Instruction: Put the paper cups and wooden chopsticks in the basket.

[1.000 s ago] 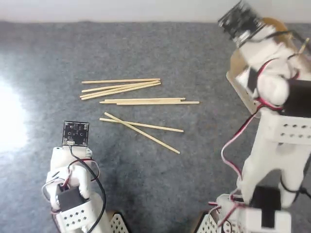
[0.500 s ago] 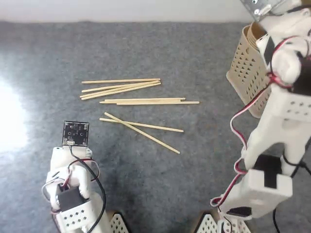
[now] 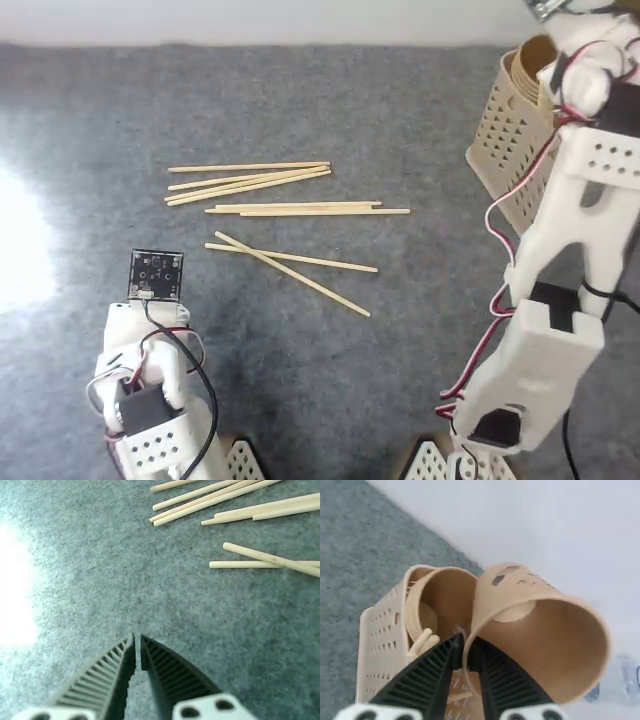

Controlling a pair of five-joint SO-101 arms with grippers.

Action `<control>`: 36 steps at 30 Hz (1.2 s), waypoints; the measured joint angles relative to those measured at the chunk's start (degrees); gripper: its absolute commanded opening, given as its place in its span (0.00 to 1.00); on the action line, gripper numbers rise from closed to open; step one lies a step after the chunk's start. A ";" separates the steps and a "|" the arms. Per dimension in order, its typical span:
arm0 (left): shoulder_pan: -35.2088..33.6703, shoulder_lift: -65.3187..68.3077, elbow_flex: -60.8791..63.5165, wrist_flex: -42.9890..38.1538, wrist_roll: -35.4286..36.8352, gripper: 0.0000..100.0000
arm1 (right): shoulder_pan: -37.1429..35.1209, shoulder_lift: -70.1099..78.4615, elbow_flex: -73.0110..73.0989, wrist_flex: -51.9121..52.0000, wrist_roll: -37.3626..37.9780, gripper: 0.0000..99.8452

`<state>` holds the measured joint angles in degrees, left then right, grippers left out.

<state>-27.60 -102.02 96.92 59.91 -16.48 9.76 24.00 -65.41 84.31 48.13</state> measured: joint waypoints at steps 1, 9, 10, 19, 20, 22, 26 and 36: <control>0.00 0.00 0.00 0.00 0.00 0.01 | -0.53 0.00 0.00 0.53 0.00 0.01; 0.00 0.00 0.00 0.00 0.00 0.01 | -2.73 0.00 -1.32 6.95 0.09 0.01; 0.00 0.00 0.00 0.00 0.00 0.01 | -2.73 0.00 -1.32 7.82 0.18 0.01; 0.00 0.00 0.00 0.00 0.00 0.01 | -1.93 -0.53 -3.16 12.22 2.46 0.01; 0.00 0.00 0.00 0.00 0.00 0.01 | -1.76 -0.79 -3.16 12.48 2.64 0.01; 0.00 0.00 0.00 0.00 0.00 0.01 | -1.58 -1.14 -3.16 12.57 2.73 0.01; 0.00 0.00 0.00 0.00 0.00 0.01 | -1.05 -1.14 -3.16 12.57 2.81 0.01; 0.00 0.00 0.00 0.00 0.00 0.01 | -1.14 3.52 -3.25 3.52 -4.40 0.24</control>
<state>-27.60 -102.02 96.92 59.91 -16.48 8.62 27.52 -68.66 87.82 43.74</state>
